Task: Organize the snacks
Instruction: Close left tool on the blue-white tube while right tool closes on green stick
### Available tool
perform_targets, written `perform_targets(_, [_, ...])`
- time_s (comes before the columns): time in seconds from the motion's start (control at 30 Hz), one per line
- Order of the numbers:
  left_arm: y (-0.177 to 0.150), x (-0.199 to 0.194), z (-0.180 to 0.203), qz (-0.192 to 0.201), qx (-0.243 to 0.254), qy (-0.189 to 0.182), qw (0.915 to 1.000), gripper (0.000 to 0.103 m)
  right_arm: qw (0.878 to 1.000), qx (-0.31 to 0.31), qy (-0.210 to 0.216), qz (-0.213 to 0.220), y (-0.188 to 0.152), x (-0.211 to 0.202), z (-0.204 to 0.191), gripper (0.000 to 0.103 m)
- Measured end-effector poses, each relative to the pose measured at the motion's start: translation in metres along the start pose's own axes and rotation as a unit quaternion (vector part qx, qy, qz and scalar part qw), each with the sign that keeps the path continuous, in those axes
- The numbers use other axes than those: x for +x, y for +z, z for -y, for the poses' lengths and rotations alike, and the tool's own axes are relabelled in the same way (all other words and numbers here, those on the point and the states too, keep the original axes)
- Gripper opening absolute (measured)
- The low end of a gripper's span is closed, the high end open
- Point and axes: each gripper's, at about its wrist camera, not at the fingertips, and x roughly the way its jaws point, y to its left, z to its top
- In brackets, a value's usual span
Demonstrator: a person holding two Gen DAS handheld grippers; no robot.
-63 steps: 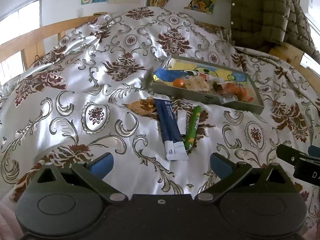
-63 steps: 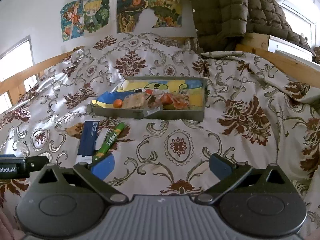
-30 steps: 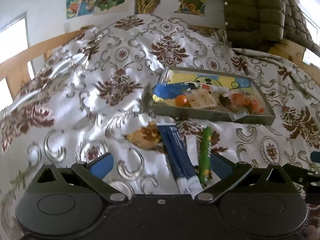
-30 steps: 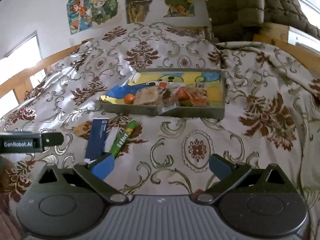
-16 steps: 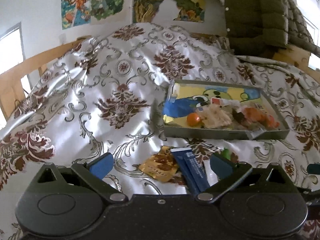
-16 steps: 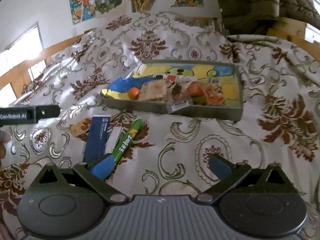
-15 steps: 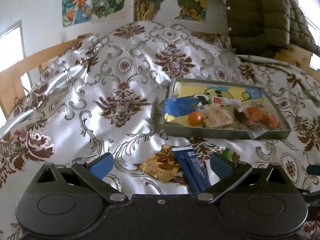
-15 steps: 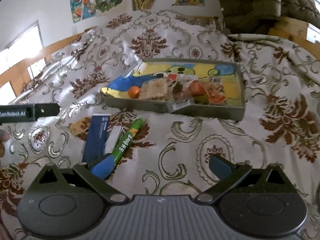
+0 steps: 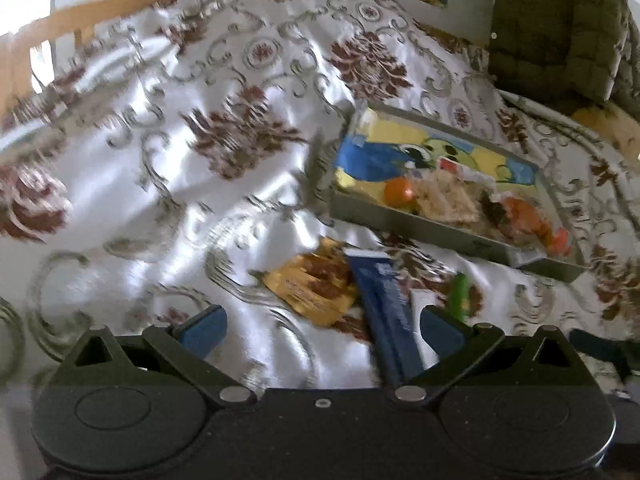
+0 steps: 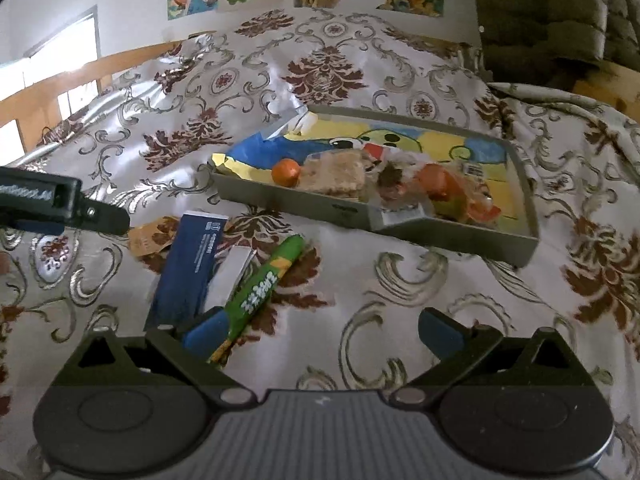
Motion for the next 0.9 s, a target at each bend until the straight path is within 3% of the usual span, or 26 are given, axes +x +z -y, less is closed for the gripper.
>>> perform_targets(0.1, [-0.004,0.009,-0.001,-0.021,-0.030,-0.042,0.9985,0.102,1.000,0.000,0.009,-0.001,0.003,0.014,-0.003,0.103])
perform_targets(0.2, [-0.010,0.019,0.002,-0.032,-0.048,-0.058,0.9967,0.102,1.000,-0.002,0.018,-0.001,0.005,0.023,-0.008,0.103])
perform_targets(0.37, [-0.014,0.030,0.017,-0.030,-0.009,-0.055,0.9980,0.096,0.999,-0.031,0.010,0.011,0.002,0.029,-0.022,0.098])
perform_targets(0.53, [-0.017,0.036,0.026,-0.039,0.011,-0.069,0.9968,0.070,0.999,-0.047,0.002,0.004,-0.003,0.038,-0.035,0.084])
perform_targets(0.67, [-0.021,0.038,0.030,-0.045,0.021,-0.085,0.9952,0.054,0.998,-0.060,0.017,0.009,-0.006,0.035,-0.043,0.061])
perform_targets(0.7, [-0.021,0.039,0.031,-0.046,0.020,-0.085,0.9951,0.053,0.998,-0.067,0.017,0.010,-0.007,0.035,-0.046,0.054])
perform_targets(0.77, [-0.022,0.042,0.031,-0.055,0.016,-0.083,0.9949,0.053,0.997,-0.066,0.024,0.002,-0.007,0.034,-0.051,0.049])
perform_targets(0.9, [-0.022,0.053,0.021,-0.078,-0.022,-0.087,0.9929,0.052,0.998,-0.050,0.031,-0.018,-0.009,0.038,-0.052,0.047])
